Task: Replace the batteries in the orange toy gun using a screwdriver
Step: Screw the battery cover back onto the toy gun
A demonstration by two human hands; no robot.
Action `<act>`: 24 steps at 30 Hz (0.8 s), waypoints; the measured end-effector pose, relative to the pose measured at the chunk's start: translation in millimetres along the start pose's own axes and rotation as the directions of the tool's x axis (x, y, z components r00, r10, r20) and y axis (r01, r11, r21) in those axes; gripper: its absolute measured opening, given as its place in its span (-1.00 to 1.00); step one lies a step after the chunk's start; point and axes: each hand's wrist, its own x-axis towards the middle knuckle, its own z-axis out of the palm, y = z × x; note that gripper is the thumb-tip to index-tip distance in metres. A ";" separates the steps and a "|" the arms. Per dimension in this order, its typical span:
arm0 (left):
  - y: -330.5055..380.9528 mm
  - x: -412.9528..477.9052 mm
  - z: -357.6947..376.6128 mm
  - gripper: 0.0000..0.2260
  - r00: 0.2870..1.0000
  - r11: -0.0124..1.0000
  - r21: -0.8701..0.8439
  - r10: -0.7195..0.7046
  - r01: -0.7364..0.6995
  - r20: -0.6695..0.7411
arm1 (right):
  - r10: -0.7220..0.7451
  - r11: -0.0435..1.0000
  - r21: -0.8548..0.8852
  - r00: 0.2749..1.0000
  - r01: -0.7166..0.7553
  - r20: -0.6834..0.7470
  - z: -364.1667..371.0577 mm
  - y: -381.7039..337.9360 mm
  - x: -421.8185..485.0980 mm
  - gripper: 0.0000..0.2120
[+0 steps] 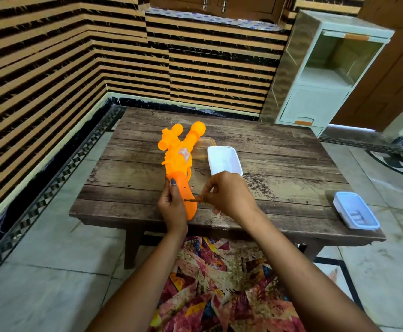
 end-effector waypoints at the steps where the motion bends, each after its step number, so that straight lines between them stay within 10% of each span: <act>1: -0.4 -0.1 -1.0 -0.65 1.000 1.000 0.002 0.005 -0.005 0.004 | -0.006 1.000 -0.015 1.000 0.006 0.020 -0.5 -0.9 0.4 -0.88; 6: -4.2 1.8 -3.2 -0.57 0.999 0.999 -0.013 -0.030 0.030 -0.015 | -0.012 0.999 -0.037 0.994 0.016 0.104 4.3 -1.4 -3.7 -0.66; 11: -1.8 0.2 -1.7 -0.47 1.000 1.000 -0.015 -0.015 0.015 0.010 | -0.030 0.999 -0.035 0.999 0.030 -0.019 3.5 2.8 -2.2 -0.77; 24: -2.2 2.7 -0.1 -0.67 1.000 1.000 -0.004 -0.013 0.013 0.001 | 0.039 0.999 -0.005 0.982 -0.038 0.186 1.1 3.8 1.2 -0.81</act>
